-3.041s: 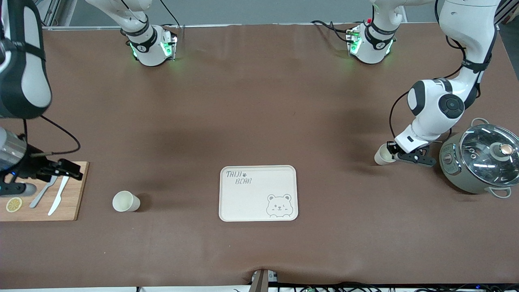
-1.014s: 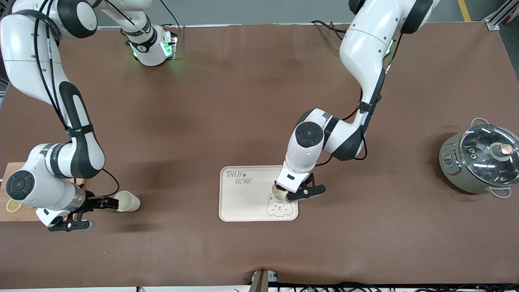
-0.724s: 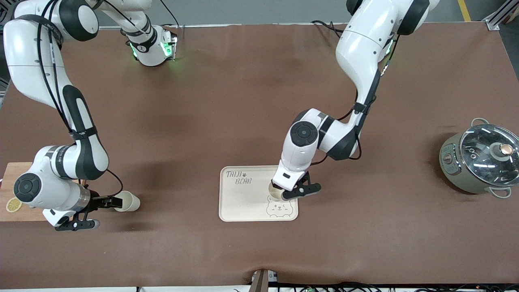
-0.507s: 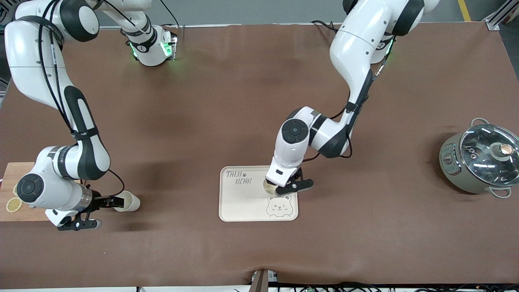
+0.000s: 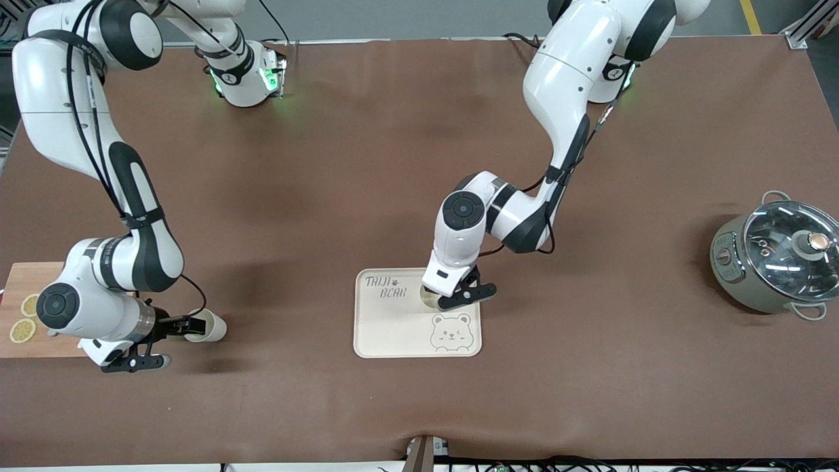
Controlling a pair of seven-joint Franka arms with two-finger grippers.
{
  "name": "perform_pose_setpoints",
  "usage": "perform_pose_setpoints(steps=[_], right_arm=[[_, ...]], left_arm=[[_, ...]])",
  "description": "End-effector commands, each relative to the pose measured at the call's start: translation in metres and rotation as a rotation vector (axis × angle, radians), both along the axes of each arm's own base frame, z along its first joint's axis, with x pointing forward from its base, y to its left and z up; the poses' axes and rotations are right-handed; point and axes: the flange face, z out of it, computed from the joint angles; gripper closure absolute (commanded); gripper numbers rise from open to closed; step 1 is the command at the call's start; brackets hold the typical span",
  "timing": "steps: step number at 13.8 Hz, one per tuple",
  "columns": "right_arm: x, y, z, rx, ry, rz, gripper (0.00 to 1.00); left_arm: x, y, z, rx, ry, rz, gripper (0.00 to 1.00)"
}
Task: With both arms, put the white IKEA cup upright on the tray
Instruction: 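Lower the cup upright onto the tray and open the left gripper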
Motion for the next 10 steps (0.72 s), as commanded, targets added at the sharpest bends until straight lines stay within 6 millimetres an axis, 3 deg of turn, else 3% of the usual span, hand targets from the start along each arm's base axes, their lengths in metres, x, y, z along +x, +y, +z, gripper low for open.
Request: perform_pose_setpoints(steps=[1, 2, 4, 7, 8, 10], right_arm=[[0.002, 0.006, 0.002, -0.004, -0.007, 0.005, 0.22], [0.003, 0.006, 0.002, -0.004, -0.009, 0.001, 0.42], [0.003, 0.006, 0.002, -0.004, -0.009, 0.001, 0.69], [0.003, 0.006, 0.003, -0.002, -0.01, 0.0, 0.87], [0.003, 0.006, 0.004, -0.001, -0.01, -0.003, 0.97], [0.004, 0.005, 0.005, 0.001, -0.012, -0.004, 1.0]], left_arm=[[0.009, 0.015, 0.002, 0.085, -0.019, 0.012, 0.0], [0.011, 0.018, 0.008, 0.097, -0.011, 0.02, 0.0], [0.016, 0.022, 0.027, 0.09, -0.018, 0.026, 0.0], [0.018, 0.026, 0.028, 0.108, -0.017, 0.033, 0.0], [0.017, 0.025, 0.028, 0.107, -0.017, 0.033, 0.0], [0.017, 0.025, 0.027, 0.108, -0.013, 0.032, 0.0]])
